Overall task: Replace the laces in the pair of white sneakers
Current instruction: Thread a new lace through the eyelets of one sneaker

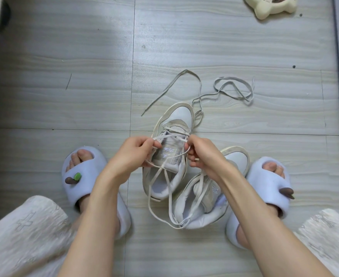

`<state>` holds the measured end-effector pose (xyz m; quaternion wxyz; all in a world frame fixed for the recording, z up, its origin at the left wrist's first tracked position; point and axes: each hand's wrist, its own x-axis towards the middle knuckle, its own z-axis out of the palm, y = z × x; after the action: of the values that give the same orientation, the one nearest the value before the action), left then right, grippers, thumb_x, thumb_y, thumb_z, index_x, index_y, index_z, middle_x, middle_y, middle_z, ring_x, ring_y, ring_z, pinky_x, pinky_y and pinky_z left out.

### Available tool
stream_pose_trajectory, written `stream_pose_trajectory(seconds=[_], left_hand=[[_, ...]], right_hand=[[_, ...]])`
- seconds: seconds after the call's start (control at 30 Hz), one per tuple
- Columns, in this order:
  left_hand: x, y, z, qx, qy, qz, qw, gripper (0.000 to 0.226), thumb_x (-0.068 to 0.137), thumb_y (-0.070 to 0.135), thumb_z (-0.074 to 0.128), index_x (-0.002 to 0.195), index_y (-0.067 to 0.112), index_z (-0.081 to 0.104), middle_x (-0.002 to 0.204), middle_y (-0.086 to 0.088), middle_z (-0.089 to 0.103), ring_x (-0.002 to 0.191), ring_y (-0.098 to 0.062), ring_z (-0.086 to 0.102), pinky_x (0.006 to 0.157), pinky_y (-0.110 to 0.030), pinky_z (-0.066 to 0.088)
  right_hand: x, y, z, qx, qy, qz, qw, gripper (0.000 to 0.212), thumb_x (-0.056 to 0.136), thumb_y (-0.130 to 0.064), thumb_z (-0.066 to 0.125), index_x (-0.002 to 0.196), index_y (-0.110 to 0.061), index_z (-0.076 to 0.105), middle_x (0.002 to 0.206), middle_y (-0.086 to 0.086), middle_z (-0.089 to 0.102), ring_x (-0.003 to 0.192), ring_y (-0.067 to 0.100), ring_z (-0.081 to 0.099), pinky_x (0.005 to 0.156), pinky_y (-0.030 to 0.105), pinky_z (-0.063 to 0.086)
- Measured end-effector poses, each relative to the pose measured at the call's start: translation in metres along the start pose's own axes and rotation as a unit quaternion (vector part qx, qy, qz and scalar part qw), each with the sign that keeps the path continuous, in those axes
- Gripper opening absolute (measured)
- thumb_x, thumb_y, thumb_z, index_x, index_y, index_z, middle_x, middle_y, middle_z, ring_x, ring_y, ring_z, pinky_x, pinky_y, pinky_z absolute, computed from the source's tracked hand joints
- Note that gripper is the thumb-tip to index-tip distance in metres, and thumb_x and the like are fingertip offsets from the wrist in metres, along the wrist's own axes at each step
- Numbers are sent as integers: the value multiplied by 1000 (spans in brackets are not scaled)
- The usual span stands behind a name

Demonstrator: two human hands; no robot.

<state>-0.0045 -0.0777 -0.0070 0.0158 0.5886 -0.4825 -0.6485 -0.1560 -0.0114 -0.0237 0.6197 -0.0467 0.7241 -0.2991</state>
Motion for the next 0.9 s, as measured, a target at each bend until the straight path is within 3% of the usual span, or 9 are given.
stream_pose_trajectory(seconds=[0.07,0.17,0.23,0.37,0.53,0.7,0.8,0.9], left_hand=[[2,-5,0,-59,5,-23,998,31,98,10,38,76,13,60,45,9,33,38,-4,32,49,-20,38],[4,-6,-1,-108,11,-36,993,26,96,8,39,77,10,58,40,12,28,38,-6,29,46,-19,41],[4,-6,-2,-111,10,-34,993,25,96,9,40,79,10,58,39,12,28,37,-6,30,45,-18,43],[5,-7,-3,-101,10,-23,995,28,100,15,37,82,12,59,42,12,33,38,-3,34,49,-18,41],[11,-8,-3,-108,15,-10,994,30,101,16,36,81,15,59,61,4,42,43,-4,38,49,-17,38],[16,-8,-5,-154,21,-29,987,29,101,16,37,82,13,59,46,10,35,51,-10,38,53,-23,36],[19,-10,-5,-185,23,-54,981,28,100,16,37,78,13,55,44,10,31,51,-11,34,42,-17,34],[21,-12,-5,-228,17,-73,971,25,97,15,40,75,13,52,46,8,33,49,-10,36,39,-15,33]], right_hand=[[1,3,-3,61,-8,4,998,30,88,-11,41,59,-15,41,57,1,39,50,13,35,49,24,30],[0,7,-10,161,-15,15,987,31,91,-13,47,60,-14,45,56,2,56,51,13,52,58,25,41],[-1,10,-14,194,-20,17,981,26,91,-14,49,65,-12,47,46,0,50,42,12,48,57,26,42],[-1,19,-19,66,28,-9,997,15,89,-13,56,75,-10,61,37,-9,24,32,7,21,43,22,29],[0,17,-20,-58,80,-29,995,9,85,-12,64,83,-20,69,30,-15,35,35,11,30,38,19,31],[5,18,-20,-13,62,-22,998,8,84,-4,64,80,-9,68,58,1,49,48,11,45,48,23,53],[9,20,-19,37,48,-19,998,14,82,1,61,72,-6,67,68,5,57,58,14,51,46,20,50],[11,18,-19,105,25,0,994,14,83,0,58,72,-4,64,65,6,57,55,14,52,44,18,45]])
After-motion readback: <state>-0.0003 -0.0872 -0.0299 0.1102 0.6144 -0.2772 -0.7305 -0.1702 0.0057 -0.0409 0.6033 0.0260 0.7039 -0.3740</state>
